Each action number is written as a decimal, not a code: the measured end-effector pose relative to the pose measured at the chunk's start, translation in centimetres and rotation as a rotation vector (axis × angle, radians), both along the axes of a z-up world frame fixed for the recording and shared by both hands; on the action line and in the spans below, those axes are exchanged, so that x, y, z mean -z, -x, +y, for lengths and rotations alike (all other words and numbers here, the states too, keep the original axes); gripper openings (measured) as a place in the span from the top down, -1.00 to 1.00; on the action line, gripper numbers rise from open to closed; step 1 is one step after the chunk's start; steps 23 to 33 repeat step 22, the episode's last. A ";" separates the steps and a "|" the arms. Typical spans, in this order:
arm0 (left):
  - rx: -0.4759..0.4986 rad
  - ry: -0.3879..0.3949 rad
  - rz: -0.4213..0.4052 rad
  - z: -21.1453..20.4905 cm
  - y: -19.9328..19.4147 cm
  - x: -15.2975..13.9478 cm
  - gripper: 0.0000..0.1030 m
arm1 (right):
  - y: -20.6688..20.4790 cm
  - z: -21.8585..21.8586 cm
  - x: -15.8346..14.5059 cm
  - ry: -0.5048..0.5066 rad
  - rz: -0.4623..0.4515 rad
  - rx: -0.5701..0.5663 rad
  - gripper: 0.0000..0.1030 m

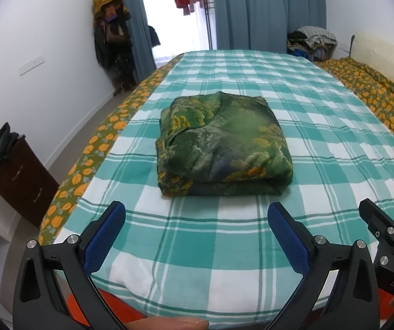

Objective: Fold large clothes

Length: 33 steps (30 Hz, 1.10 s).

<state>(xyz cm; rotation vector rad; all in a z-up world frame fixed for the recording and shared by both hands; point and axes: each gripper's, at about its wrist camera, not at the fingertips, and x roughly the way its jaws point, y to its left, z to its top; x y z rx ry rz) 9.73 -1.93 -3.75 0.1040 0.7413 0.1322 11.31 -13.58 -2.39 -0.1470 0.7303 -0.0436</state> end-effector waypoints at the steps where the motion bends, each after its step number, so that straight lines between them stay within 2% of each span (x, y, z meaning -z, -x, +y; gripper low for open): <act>1: 0.001 0.000 0.000 -0.1 0.0 0.0 -0.99 | 0.0 0.0 0.0 0.000 0.001 0.000 -0.88; 33: -0.024 0.010 -0.012 -0.1 -0.1 0.1 -0.99 | 0.1 -0.1 0.4 -0.008 0.022 -0.002 -0.88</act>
